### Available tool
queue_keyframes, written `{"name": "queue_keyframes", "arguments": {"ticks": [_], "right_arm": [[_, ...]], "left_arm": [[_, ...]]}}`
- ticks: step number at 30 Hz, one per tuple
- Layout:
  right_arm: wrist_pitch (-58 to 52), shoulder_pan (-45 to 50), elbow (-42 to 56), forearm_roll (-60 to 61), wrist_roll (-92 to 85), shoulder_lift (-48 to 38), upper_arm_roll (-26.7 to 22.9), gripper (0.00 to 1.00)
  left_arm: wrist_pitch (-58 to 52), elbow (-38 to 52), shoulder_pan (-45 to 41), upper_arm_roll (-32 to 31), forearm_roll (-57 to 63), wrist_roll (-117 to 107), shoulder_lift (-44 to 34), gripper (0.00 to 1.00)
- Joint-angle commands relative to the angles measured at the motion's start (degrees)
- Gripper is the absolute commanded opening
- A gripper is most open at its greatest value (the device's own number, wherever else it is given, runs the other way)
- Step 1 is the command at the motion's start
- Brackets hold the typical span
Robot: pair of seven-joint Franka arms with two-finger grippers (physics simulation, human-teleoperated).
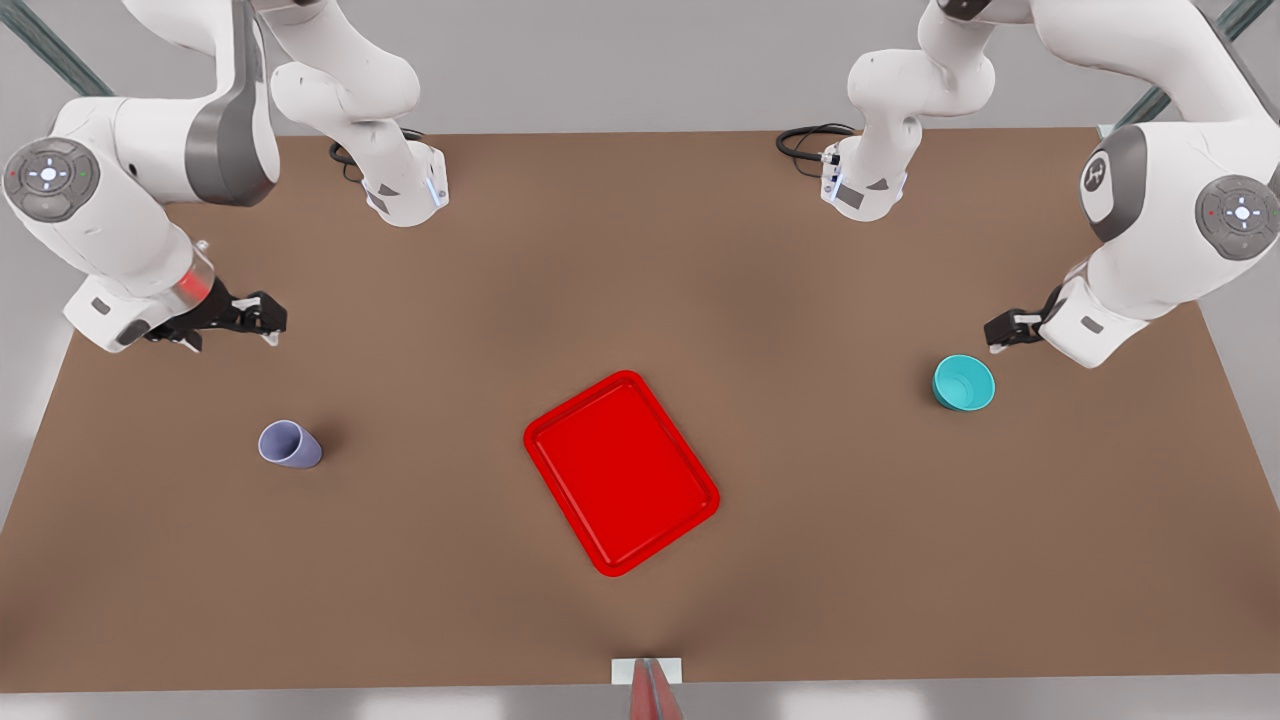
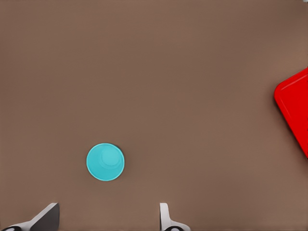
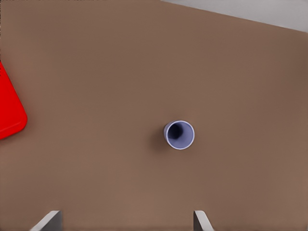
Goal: Place the bowl on the tray with the left arm and the cup on the tray with the right arm
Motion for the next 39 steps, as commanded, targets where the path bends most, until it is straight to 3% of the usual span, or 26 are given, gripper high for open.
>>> {"name": "queue_keyframes", "arguments": {"ticks": [1,6,10,14,17,20,22,30,39], "right_arm": [[0.0,0.4,0.0,0.0,0.0,0.0,0.0,1.0],[0.1,0.4,0.0,0.0,0.1,0.1,0.0,1.0],[0.2,0.4,0.0,0.0,0.1,0.1,0.0,1.0],[0.4,0.5,-0.1,0.0,0.1,0.2,0.0,1.0],[0.4,0.5,-0.1,0.0,0.1,0.2,0.0,1.0],[0.4,0.5,-0.1,0.0,0.0,0.2,0.1,1.0],[0.4,0.5,-0.1,0.0,0.1,0.3,0.0,1.0],[0.4,0.5,-0.2,0.0,0.1,0.3,0.1,1.0],[0.4,0.7,-0.2,0.0,0.1,0.5,0.0,1.0]], "left_arm": [[0.0,0.0,0.3,0.0,0.0,0.0,0.0,1.0],[-4.2,4.8,2.8,0.2,0.0,2.5,1.0,1.0],[-2.6,0.2,3.3,0.1,-0.5,3.0,2.9,1.0],[3.2,-3.0,3.5,0.2,-0.7,3.4,7.9,1.0],[7.8,-14.1,-0.1,0.0,-0.8,2.6,3.1,1.0],[9.9,-18.3,0.3,-0.1,-0.6,3.3,2.9,1.0],[18.8,-23.2,5.0,-0.1,0.1,9.9,3.1,1.0],[39.5,-27.3,4.8,-0.1,0.9,17.2,11.6,1.0],[39.6,-31.5,4.0,-0.2,0.6,16.3,13.2,1.0]]}}
